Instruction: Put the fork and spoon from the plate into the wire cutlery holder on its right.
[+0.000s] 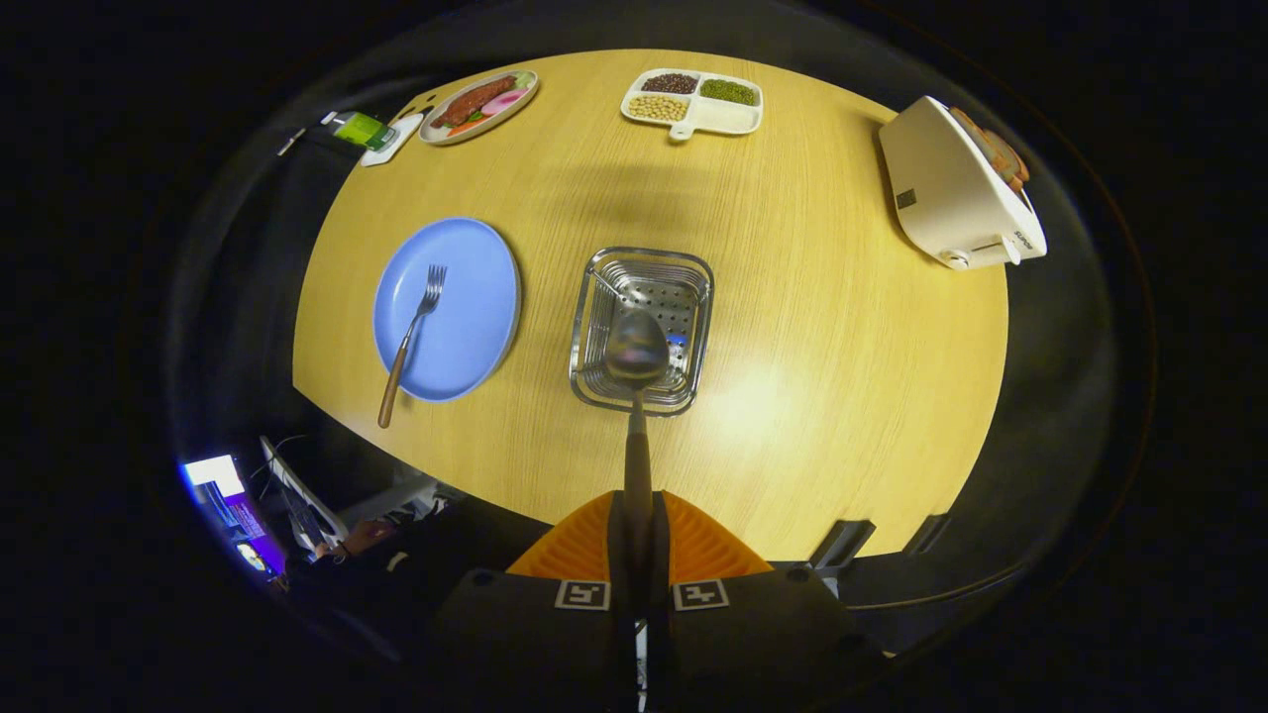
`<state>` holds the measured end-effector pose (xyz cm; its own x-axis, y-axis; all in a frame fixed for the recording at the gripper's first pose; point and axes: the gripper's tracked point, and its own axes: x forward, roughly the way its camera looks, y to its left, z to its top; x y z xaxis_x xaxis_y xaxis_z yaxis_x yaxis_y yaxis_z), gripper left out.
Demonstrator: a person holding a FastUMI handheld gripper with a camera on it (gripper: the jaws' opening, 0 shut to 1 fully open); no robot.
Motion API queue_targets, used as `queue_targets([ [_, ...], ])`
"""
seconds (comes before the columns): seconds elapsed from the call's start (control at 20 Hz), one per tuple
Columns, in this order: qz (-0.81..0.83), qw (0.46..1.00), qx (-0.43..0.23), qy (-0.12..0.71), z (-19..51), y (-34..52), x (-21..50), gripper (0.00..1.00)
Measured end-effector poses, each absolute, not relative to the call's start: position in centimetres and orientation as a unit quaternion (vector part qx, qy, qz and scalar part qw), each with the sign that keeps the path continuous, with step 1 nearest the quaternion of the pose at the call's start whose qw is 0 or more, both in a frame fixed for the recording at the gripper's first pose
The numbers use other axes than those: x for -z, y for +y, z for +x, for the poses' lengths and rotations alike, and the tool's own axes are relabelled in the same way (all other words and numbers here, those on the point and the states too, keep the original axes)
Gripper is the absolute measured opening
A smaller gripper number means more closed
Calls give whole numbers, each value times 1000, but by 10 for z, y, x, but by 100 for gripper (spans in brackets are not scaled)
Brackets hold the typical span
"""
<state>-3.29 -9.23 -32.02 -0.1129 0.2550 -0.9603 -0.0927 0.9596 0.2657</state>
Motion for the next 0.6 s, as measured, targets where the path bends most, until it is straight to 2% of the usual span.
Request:
queue_targets([
  [0.3,41,657,-120,743,-21,-90,337,8],
  [0.6,73,708,-106,694,8,-85,333,17],
])
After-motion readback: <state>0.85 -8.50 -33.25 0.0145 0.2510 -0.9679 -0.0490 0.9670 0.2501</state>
